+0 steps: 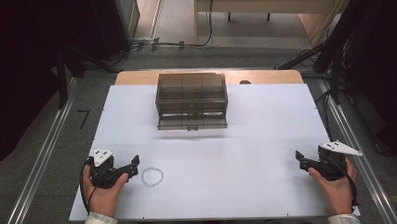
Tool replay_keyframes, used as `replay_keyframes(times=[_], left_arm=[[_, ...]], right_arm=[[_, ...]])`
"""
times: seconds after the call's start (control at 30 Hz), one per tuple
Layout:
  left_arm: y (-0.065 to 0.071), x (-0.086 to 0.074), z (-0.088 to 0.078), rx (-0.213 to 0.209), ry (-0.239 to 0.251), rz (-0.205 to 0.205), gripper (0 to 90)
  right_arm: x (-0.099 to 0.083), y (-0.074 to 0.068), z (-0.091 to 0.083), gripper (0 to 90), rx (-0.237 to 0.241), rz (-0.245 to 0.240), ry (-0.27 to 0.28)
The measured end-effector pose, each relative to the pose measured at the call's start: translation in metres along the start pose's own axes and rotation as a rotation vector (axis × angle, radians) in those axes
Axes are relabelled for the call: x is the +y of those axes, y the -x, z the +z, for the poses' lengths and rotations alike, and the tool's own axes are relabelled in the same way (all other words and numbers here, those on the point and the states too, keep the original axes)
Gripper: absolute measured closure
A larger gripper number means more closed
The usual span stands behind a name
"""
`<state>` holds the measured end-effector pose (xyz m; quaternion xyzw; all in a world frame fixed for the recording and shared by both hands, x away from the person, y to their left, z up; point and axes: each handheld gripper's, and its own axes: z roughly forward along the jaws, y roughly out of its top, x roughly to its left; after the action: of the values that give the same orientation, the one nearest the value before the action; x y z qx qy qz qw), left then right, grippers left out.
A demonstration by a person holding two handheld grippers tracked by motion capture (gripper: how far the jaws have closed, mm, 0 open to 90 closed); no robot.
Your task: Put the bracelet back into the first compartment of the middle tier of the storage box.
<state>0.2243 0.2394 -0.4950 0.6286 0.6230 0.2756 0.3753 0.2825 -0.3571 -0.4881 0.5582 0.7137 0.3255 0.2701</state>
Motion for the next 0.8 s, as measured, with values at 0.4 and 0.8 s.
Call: replay_keyframes(times=[0.4, 0.8], left_arm=[[0.0017, -0.0007, -0.0012, -0.014, -0.004, 0.011, 7.1], [0.0044, -0.0011, -0.0022, -0.021, -0.007, 0.019, 7.7]], right_arm=[[0.0001, 0.0005, -0.0003, 14.5, -0.001, 0.004, -0.002], [0.0002, -0.0004, -0.0002, 14.5, 0.002, 0.0, -0.003]])
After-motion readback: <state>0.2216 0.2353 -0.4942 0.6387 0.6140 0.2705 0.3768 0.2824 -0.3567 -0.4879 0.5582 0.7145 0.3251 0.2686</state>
